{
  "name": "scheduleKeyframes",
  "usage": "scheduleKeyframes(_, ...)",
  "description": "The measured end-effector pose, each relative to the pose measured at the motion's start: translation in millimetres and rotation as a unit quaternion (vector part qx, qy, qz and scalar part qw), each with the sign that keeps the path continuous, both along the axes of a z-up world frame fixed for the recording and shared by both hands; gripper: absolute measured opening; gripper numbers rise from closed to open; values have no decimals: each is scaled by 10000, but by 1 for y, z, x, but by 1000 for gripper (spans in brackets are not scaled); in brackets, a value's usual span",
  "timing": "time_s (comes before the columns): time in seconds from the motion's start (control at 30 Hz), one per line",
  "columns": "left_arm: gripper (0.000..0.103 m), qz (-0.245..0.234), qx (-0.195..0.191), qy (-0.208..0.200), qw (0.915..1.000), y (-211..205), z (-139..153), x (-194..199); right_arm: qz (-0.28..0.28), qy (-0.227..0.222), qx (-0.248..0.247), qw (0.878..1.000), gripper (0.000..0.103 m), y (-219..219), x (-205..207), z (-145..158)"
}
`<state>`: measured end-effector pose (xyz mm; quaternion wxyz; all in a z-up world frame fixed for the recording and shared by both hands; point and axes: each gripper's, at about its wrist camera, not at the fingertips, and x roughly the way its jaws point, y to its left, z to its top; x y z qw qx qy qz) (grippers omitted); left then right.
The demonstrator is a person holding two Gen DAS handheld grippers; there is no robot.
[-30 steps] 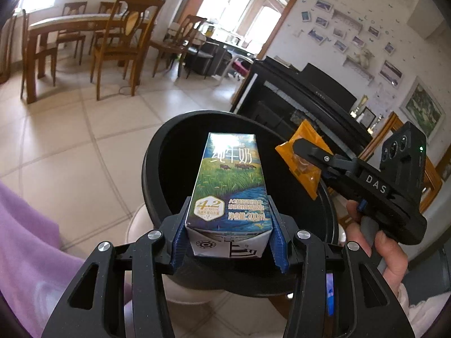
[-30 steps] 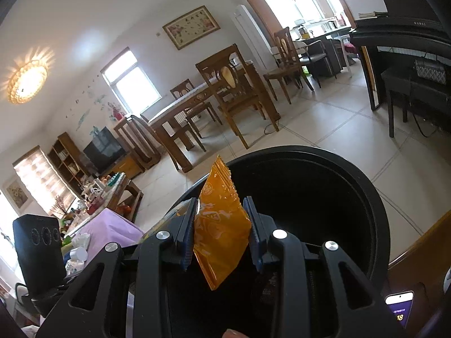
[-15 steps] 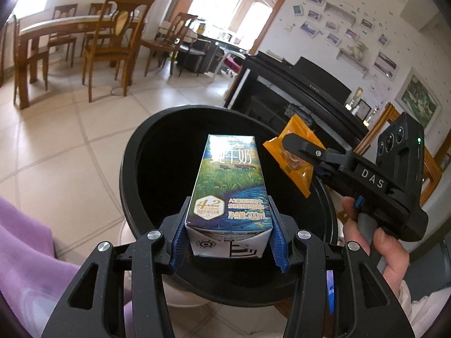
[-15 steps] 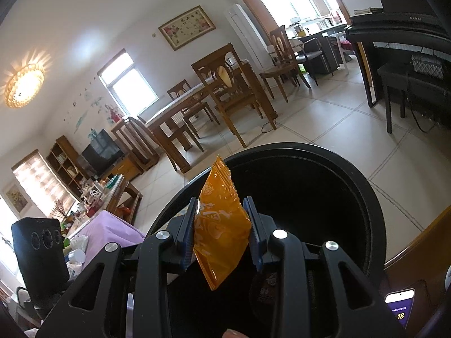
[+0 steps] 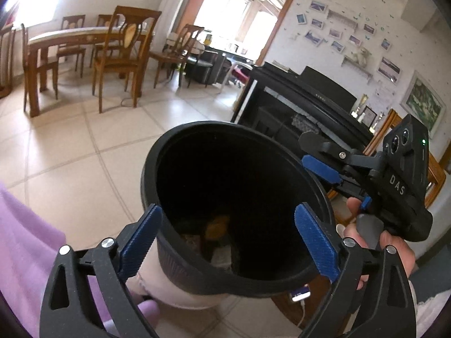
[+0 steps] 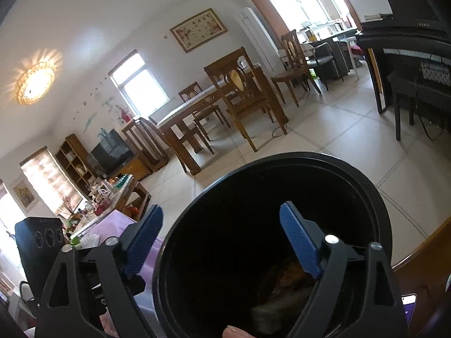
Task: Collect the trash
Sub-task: 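Open both tools to drop the wrapper and carton into the bin, then grasp the green sachet with the left tool while the right tool grasps the white packet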
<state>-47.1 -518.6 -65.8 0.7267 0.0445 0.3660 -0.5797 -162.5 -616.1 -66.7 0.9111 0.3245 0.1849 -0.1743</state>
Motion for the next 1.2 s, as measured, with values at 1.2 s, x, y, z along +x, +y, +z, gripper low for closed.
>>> scheduleKeyframes(1.2, 97, 3937, 1040, 1298, 9041, 427, 33, 318, 3330, 1577, -566, 9279, 98, 290, 205, -4)
